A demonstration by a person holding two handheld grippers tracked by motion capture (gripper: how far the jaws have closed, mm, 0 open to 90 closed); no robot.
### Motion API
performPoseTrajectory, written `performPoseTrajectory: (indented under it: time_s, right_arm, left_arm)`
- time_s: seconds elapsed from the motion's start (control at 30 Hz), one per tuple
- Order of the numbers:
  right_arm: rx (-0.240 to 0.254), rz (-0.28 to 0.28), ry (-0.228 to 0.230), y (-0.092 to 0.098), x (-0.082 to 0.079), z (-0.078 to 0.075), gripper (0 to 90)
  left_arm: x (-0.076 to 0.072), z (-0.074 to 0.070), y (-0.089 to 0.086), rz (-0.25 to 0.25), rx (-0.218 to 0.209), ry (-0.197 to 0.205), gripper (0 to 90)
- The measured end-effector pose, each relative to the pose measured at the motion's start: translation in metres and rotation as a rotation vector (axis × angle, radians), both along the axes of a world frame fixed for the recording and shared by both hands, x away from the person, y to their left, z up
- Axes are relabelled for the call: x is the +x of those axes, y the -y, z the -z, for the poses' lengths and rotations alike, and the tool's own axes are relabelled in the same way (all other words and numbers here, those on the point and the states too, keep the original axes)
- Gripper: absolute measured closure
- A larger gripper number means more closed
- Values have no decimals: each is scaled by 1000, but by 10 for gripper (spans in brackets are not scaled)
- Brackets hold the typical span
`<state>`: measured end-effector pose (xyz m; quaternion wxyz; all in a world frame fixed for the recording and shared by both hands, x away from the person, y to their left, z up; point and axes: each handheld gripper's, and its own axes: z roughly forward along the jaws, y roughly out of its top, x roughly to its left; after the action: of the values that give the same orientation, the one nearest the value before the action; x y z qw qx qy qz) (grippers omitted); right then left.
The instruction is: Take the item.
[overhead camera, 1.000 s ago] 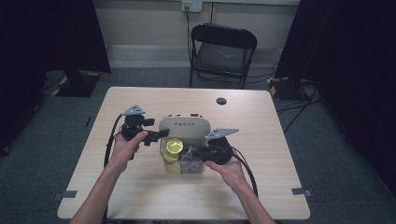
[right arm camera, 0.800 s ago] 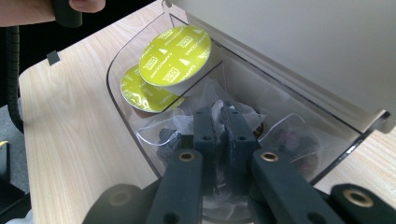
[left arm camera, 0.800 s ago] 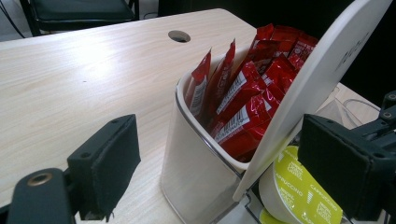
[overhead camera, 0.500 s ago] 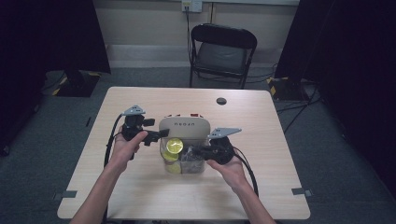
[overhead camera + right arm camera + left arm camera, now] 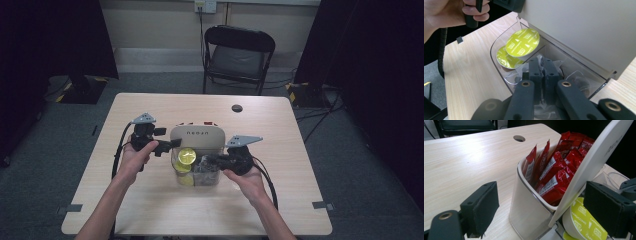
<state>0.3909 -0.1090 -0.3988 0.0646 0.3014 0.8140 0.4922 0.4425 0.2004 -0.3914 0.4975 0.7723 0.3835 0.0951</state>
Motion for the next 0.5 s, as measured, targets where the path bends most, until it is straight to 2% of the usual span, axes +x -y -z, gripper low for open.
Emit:
performPoseTrajectory:
  time_s: [0.5]
  right_arm:
    - [18, 4, 14, 5, -2, -7, 900]
  left_arm:
    - [0, 0, 0, 2, 3, -1, 127]
